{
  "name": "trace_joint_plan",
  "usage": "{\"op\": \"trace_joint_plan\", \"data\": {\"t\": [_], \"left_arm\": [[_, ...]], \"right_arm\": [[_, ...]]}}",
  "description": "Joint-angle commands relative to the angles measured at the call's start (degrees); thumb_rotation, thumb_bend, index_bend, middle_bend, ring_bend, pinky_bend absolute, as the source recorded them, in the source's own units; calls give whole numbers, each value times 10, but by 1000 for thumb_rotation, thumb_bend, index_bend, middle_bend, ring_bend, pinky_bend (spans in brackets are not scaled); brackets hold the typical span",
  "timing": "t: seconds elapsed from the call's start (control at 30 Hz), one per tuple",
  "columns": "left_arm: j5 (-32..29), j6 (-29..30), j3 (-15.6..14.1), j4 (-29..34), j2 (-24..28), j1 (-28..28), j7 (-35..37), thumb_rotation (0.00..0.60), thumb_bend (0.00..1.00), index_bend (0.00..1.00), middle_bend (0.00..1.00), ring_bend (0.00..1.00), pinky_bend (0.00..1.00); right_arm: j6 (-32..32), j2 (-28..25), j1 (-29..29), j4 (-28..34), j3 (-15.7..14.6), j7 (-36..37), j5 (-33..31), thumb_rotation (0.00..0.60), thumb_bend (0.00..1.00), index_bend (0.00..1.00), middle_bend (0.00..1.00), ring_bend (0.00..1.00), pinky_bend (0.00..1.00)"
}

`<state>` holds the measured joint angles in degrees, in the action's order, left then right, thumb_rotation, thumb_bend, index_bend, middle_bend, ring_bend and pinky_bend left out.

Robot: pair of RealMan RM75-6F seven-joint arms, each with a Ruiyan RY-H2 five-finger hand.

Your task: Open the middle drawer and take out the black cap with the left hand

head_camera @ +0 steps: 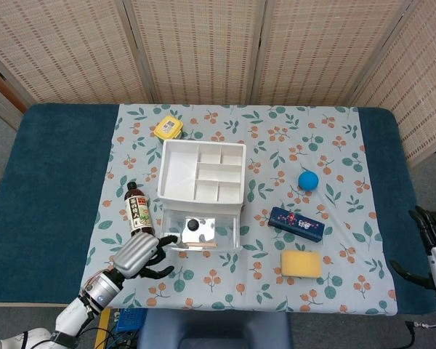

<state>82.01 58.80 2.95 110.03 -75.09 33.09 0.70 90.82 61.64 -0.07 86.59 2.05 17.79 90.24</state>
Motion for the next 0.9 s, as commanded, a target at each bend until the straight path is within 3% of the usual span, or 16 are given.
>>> {"op": "trace_joint_plan", "data": {"t": [0.03,0.2,0.43,0.7,0.9], "left_arm": [[1,1,-1,2,2,0,0,600,299,342,989,1000,1000],[3,6,-5,12,12,-5,0,600,300,254,989,1000,1000],[23,29,-11,51,59,-17,-24,600,299,246,989,1000,1000],[67,62,36,28,91,2,-54,600,299,379,989,1000,1000],[106,37,58,-34,89,46,-111,600,299,395,989,1000,1000]], "right_arm": [[0,-1,0,1,0,0,1,600,199,0,0,0,0],[3,-9,1,7,-2,5,8,600,199,0,0,0,0],[8,-22,2,19,0,-5,16,600,199,0,0,0,0],[17,-25,2,28,-2,-8,29,600,199,0,0,0,0],[22,-23,0,31,-5,-8,32,600,200,0,0,0,0]]}}
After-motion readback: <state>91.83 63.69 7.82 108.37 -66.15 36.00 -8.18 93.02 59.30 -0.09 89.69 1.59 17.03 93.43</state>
